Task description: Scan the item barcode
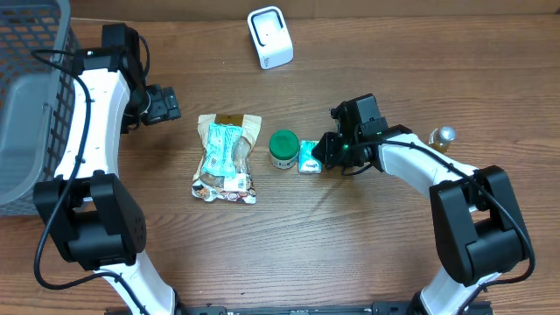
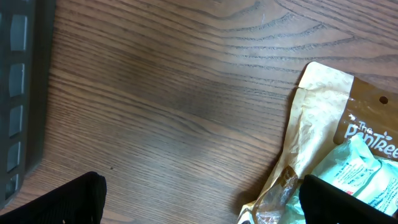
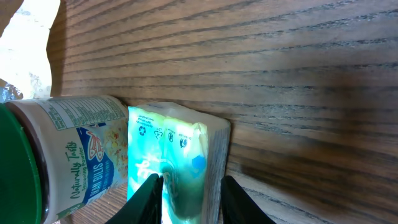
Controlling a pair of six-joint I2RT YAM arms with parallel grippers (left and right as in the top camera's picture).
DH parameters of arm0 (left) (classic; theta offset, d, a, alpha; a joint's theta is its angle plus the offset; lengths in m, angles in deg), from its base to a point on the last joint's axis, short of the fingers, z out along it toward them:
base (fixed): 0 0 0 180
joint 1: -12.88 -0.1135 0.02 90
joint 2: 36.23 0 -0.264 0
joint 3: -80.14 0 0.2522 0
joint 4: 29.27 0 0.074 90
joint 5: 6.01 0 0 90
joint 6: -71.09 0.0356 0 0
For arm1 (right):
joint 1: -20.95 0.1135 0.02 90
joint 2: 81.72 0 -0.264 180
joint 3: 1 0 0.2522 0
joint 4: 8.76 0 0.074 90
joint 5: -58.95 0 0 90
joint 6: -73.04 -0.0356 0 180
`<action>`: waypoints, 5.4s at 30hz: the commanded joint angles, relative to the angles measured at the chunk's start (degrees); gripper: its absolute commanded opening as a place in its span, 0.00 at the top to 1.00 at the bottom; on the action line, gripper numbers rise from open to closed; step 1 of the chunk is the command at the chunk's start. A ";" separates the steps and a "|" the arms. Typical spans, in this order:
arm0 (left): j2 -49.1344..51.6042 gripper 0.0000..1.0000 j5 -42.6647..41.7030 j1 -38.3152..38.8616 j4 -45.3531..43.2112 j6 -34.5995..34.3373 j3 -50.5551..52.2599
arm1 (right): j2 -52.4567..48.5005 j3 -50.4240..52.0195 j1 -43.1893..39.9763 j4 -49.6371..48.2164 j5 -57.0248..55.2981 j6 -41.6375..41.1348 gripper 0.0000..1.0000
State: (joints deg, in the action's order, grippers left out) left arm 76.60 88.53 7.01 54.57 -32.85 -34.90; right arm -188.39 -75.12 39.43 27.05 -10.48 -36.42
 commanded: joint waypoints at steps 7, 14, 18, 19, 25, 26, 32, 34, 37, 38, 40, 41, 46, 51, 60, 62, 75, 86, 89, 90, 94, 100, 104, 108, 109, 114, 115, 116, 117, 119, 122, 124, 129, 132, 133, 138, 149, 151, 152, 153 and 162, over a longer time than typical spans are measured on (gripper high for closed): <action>-0.57 0.00 0.33 0.28 -0.07 0.68 -0.87 | 0.09 0.42 0.33 -0.33 0.09 0.00 0.73; -0.57 0.00 0.33 0.26 -0.07 0.68 -0.87 | 0.02 0.44 2.19 -0.20 -2.64 -0.02 0.77; -0.57 0.00 0.33 0.28 -0.07 0.68 -0.87 | 0.02 0.83 3.02 -0.35 -4.46 -0.02 0.78; -0.57 0.01 0.33 0.28 -0.07 0.68 -0.87 | 0.02 1.03 3.04 -0.39 -4.48 -0.02 0.78; -0.57 0.00 0.33 0.26 -0.07 0.68 -0.87 | 0.02 1.16 3.04 -0.28 -4.46 -0.04 0.77; -0.57 0.00 0.33 0.26 -0.07 0.68 -0.87 | 0.02 1.16 3.04 -0.22 -4.46 -0.04 0.77; -0.57 0.01 0.33 0.26 -0.07 0.68 -0.87 | 0.00 1.16 3.04 -0.04 -4.46 -0.04 0.76; -0.57 0.00 0.33 0.35 -0.04 0.68 -0.87 | -0.09 1.16 3.04 0.00 -4.48 -0.02 0.76; -0.57 0.01 0.33 0.33 -0.07 0.68 -0.87 | -0.24 1.16 3.04 0.13 -4.48 -0.02 0.76; -0.57 0.01 0.33 0.33 -0.07 0.68 -0.87 | -0.42 1.16 3.04 0.13 -4.48 -0.02 0.76; -0.57 0.00 0.33 0.33 -0.07 0.68 -0.87 | -0.81 1.16 3.04 0.09 -4.48 -0.02 0.76; -0.57 0.01 0.33 0.33 -0.07 0.68 -0.87 | -1.01 1.16 3.04 0.11 -4.48 -0.02 0.76; -0.57 0.00 0.33 0.28 -0.07 0.68 -0.87 | -3.54 1.16 3.04 -0.37 -4.68 -0.02 0.79; -0.57 0.00 0.33 0.31 -0.07 0.68 -0.87 | -3.67 0.55 2.10 -0.24 -4.63 0.00 0.96; -0.57 0.00 0.33 0.31 -0.07 0.68 -0.87 | 4.68 -17.55 -3.39 16.76 -4.63 9.81 0.96; -0.57 0.00 0.33 0.31 -0.07 0.68 -0.87 | 5.14 -22.84 -3.17 21.11 -7.63 11.28 0.96; -0.57 0.00 0.33 0.31 -0.07 0.68 -0.87 | 4.04 -60.39 2.64 33.40 -29.75 18.84 0.97; -0.57 0.00 0.33 0.26 -0.07 0.68 -0.87 | -5.97 -61.11 8.46 15.96 -39.98 33.55 0.96; -0.57 0.00 0.33 0.26 -0.07 0.68 -0.87 | -10.97 -61.11 9.25 11.21 -41.18 39.67 0.96; -0.57 0.01 0.33 0.26 -0.07 0.68 -0.87 | -12.76 -61.11 9.53 9.44 -41.44 41.94 0.96; -0.57 0.00 0.33 0.26 -0.07 0.68 -0.87 | -19.78 -61.11 10.08 1.84 -41.64 51.87 0.96; -0.57 0.01 0.33 0.26 -0.07 0.68 -0.87 | -28.17 -61.11 10.08 -13.14 -42.62 64.17 0.96; -0.57 0.00 0.33 0.26 -0.07 0.68 -0.87 | -31.82 -61.11 10.08 -19.30 -42.12 64.98 0.96; -0.57 0.01 0.33 0.26 -0.07 0.68 -0.87 | -34.45 -61.11 10.08 -22.27 -41.31 66.64 0.96; -0.57 0.00 0.33 0.26 -0.07 0.68 -0.87 | -34.75 -61.11 10.08 -22.38 -40.98 67.17 0.96; -0.57 0.00 0.33 0.26 -0.07 0.68 -0.87 | -37.29 -61.11 10.08 -23.96 -40.02 72.32 0.96; -0.57 0.01 0.33 0.26 -0.07 0.68 -0.87 | -37.57 -61.11 10.08 -24.33 -40.04 73.35 0.96; -0.57 0.00 0.33 0.26 -0.07 0.68 -0.87 | -38.16 -61.11 10.08 -24.63 -40.02 74.05 0.96; -0.57 0.00 0.33 0.26 -0.07 0.68 -0.87 | -38.34 -61.11 10.08 -24.59 -39.98 74.49 0.96; -0.57 0.00 0.33 0.26 -0.07 0.68 -0.87 | -38.69 -61.11 10.05 -24.59 -40.02 74.64 0.96; -0.57 0.00 0.33 0.26 -0.07 0.68 -0.87 | -38.69 -61.11 9.94 -24.59 -40.06 74.66 0.96; -0.57 0.00 0.33 0.26 -0.07 0.68 -0.87 | -38.69 -61.11 9.90 -24.55 -40.06 75.45 0.96; -0.57 0.00 0.33 0.26 -0.07 0.68 -0.87 | -38.69 -61.11 9.90 -24.28 -40.22 75.45 0.96; -0.57 0.01 0.33 0.26 -0.07 0.68 -0.87 | -38.69 -61.11 9.90 -24.13 -41.44 75.43 0.96; -0.57 0.00 0.33 0.26 -0.07 0.68 -0.87 | -38.62 -61.13 9.90 -24.13 -42.12 75.41 0.96; -0.57 0.00 0.33 0.26 -0.07 0.68 -0.87 | -34.18 -61.18 9.90 -23.19 -44.04 71.36 0.96; -0.57 0.01 0.33 0.26 -0.07 0.68 -0.87 | -14.56 -61.18 8.22 10.29 -36.94 46.75 0.96; -0.57 0.00 0.33 0.26 -0.07 0.68 -0.87 | -12.15 -61.18 6.88 18.45 -34.40 41.59 0.96; -0.57 0.01 0.33 0.26 -0.07 0.68 -0.87 | -11.08 -61.18 5.95 23.19 -33.03 38.64 0.96; -0.57 0.00 0.33 0.26 -0.07 0.68 -0.87 | -10.49 -61.18 5.20 26.67 -32.00 36.28 0.96; -0.57 0.00 0.33 0.26 -0.07 0.68 -0.87 | -11.28 -55.36 -4.22 52.92 -24.74 16.37 0.96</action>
State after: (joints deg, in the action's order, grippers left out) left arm 76.60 88.55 7.01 54.57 -32.83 -34.90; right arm -198.20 -133.28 37.22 78.76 -38.43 -10.78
